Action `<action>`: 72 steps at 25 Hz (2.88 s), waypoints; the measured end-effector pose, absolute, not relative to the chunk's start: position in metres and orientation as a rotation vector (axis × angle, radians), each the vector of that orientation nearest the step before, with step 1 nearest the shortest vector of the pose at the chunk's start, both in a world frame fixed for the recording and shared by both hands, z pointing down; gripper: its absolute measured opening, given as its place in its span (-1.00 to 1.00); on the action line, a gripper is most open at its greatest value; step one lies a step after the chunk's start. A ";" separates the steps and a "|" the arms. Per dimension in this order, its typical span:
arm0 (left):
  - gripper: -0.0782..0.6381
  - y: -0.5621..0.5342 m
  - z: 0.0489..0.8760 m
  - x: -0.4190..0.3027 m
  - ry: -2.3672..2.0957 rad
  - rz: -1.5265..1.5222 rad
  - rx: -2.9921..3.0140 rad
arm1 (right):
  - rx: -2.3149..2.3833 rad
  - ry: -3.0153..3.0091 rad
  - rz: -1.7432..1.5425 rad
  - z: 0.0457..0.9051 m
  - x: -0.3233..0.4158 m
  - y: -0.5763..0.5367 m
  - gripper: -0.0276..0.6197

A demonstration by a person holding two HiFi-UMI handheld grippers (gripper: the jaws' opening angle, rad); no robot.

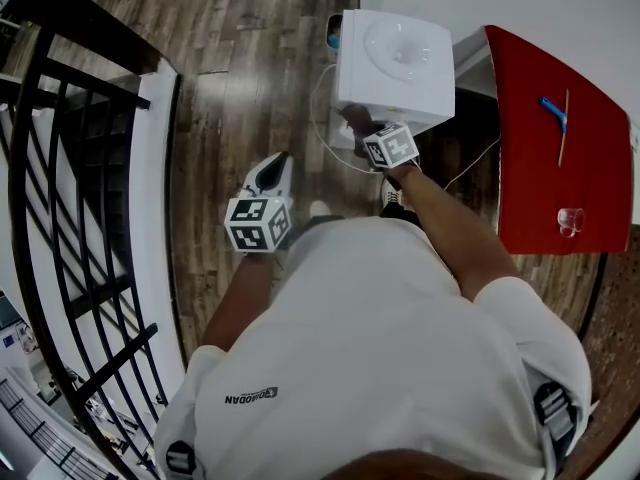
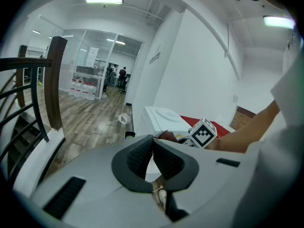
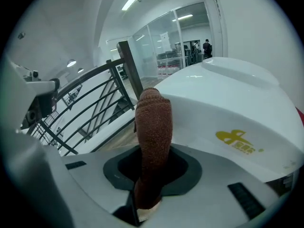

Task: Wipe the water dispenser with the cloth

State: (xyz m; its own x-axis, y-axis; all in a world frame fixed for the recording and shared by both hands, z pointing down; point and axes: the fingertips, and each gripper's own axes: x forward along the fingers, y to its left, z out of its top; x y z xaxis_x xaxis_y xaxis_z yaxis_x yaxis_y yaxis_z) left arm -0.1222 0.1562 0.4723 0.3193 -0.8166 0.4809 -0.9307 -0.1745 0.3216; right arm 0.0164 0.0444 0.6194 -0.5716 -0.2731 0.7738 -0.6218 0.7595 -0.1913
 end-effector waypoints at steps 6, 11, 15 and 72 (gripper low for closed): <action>-0.78 0.144 0.467 -0.101 -1.486 0.287 2.086 | 0.733 -2.163 0.606 0.619 0.054 0.041 -0.65; -0.78 0.133 0.467 -0.082 -1.437 0.315 2.133 | 0.820 -2.130 0.638 0.620 0.099 0.036 -0.65; -0.78 0.123 0.466 -0.067 -1.399 0.329 2.166 | 0.866 -2.108 0.653 0.621 0.128 0.032 -0.65; -0.78 -0.038 0.441 0.172 -1.398 0.618 2.224 | 0.626 -2.469 1.538 0.541 0.266 -0.064 -0.65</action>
State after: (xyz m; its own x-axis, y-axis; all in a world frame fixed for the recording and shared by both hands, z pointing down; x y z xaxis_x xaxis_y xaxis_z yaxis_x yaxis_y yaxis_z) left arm 0.1722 -0.0382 0.4413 0.3894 -0.7143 0.5814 -0.9108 -0.3925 0.1278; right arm 0.2656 -0.0636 0.5414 -0.8983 -0.2616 0.3531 -0.4323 0.3816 -0.8170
